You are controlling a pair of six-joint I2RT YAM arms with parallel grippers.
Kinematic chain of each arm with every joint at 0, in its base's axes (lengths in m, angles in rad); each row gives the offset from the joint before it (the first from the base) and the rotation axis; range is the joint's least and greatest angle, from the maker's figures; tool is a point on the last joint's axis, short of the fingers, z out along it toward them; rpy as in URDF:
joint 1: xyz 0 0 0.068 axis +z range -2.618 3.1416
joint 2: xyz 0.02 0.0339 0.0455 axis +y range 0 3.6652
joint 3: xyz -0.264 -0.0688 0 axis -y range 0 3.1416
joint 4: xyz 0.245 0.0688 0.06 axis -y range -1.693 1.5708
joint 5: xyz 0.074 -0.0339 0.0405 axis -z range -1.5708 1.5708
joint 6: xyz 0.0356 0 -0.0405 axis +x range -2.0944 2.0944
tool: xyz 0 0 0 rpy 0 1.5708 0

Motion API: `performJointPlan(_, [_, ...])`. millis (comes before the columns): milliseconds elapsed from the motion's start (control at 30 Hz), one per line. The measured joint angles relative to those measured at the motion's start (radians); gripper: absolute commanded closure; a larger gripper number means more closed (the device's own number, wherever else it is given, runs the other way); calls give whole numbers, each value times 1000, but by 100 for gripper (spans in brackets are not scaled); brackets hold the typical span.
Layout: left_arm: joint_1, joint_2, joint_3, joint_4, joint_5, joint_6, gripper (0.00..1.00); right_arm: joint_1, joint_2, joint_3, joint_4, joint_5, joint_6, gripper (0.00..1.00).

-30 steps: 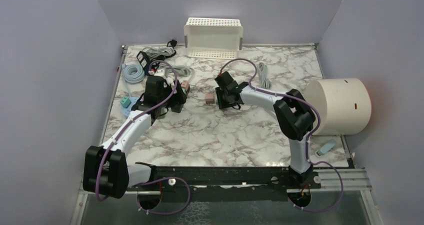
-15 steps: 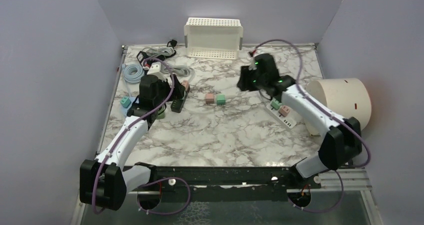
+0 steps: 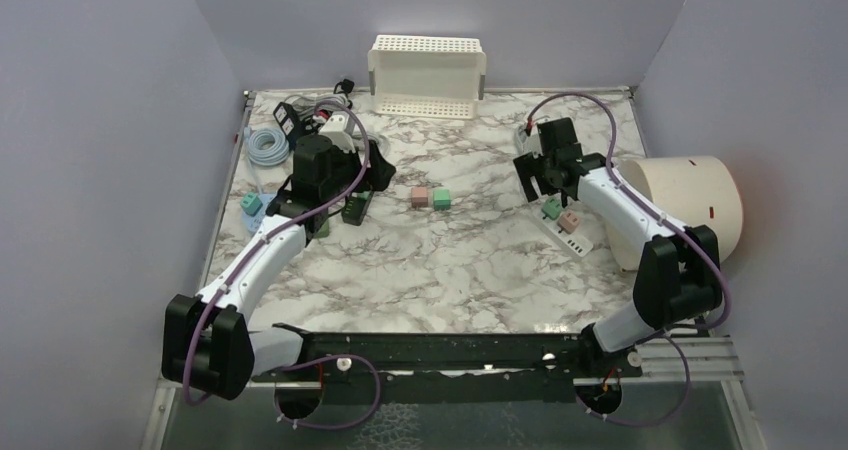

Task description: Pull the plug off the socket

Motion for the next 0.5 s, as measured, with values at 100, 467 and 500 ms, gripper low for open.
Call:
performJointPlan(100, [-6, 8, 24, 2, 42, 5, 14, -6, -17, -33, 10, -2, -97, 13])
performJointPlan(467, [-6, 74, 63, 223, 543, 26, 1, -31, 44, -55, 18, -137, -198, 45])
performJointPlan(500, [-5, 94, 93, 234, 597, 31, 1, -31, 64, -55, 18, -146, -196, 47])
